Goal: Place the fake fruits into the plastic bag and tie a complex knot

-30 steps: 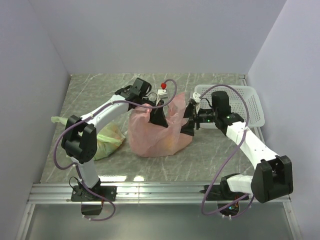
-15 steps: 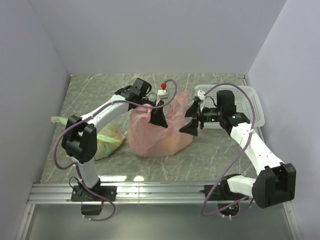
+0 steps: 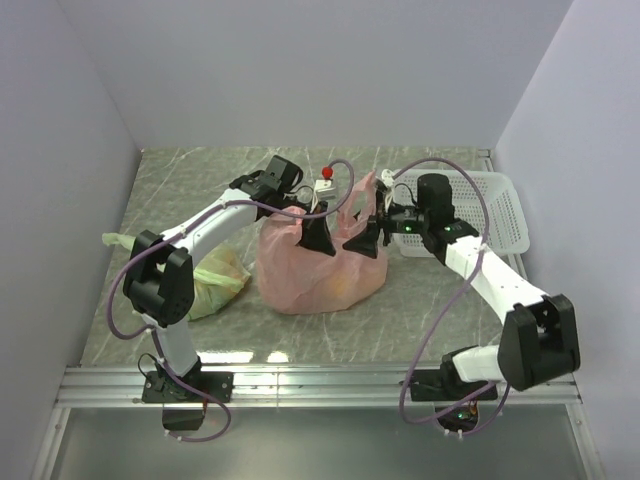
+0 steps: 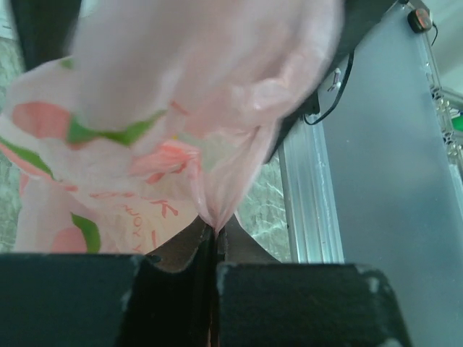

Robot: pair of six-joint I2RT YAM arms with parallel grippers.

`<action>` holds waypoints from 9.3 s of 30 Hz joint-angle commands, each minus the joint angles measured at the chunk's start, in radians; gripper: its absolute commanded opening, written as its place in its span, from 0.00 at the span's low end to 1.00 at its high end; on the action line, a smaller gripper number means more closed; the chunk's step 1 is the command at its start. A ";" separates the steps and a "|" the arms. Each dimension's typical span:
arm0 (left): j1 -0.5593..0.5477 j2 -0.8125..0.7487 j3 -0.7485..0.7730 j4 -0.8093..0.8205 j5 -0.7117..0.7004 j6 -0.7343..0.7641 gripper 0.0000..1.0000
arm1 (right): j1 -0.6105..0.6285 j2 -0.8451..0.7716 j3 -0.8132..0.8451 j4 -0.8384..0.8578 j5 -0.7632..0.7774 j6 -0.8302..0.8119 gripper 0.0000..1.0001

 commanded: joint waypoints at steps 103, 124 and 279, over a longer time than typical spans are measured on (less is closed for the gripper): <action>0.401 -0.617 -0.439 0.105 -0.211 -0.128 0.99 | 0.143 0.295 0.074 -0.061 0.330 0.075 0.00; 0.188 -0.286 -0.218 0.124 -0.375 -0.088 0.99 | 0.203 0.326 0.122 -0.156 0.409 -0.059 0.00; 0.091 -0.208 -0.106 0.086 -0.045 0.170 0.00 | 0.038 0.273 0.225 -0.164 0.047 0.088 0.68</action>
